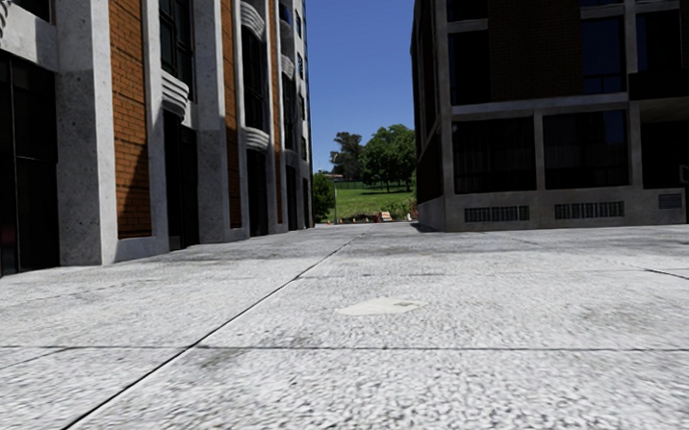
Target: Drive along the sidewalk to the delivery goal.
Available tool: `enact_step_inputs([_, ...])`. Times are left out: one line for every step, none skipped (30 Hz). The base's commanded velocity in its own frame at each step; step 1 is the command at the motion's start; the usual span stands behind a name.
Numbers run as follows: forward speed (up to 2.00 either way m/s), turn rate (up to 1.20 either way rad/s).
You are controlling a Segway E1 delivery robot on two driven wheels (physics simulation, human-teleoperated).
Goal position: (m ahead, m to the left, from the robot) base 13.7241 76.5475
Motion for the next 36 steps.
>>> enact_step_inputs([2.0, 0.0])
enact_step_inputs([2.0, 0.0])
enact_step_inputs([2.0, 0.0])
enact_step_inputs([2.0, 0.0])
enact_step_inputs([2.0, 0.0])
enact_step_inputs([2.0, 0.0])
enact_step_inputs([2.0, 0.0])
enact_step_inputs([2.0, 0.0])
enact_step_inputs([2.0, 0.0])
enact_step_inputs([2.0, 0.0])
enact_step_inputs([2.0, 0.0])
enact_step_inputs([2.0, 0.0])
enact_step_inputs([2.0, 0.0])
enact_step_inputs([2.0, 0.0])
enact_step_inputs([2.0, 0.0])
enact_step_inputs([2.0, 0.0])
enact_step_inputs([2.0, 0.0])
enact_step_inputs([2.0, 0.0])
enact_step_inputs([2.0, 0.0])
enact_step_inputs([2.0, 0.0])
enact_step_inputs([2.0, 0.0])
enact_step_inputs([2.0, 0.0])
enact_step_inputs([2.0, 0.0])
enact_step_inputs([2.0, 0.0])
enact_step_inputs([2.0, 0.0])
enact_step_inputs([2.0, 0.0])
enact_step_inputs([2.0, 0.0])
enact_step_inputs([2.0, 0.0])
enact_step_inputs([2.0, 0.0])
enact_step_inputs([2.0, 0.0])
enact_step_inputs([2.0, 0.0])
enact_step_inputs([2.0, 0.0])
enact_step_inputs([2.0, 0.0])
enact_step_inputs([2.0, 0.0])
enact_step_inputs([2.0, 0.0])
enact_step_inputs([2.0, 0.0])
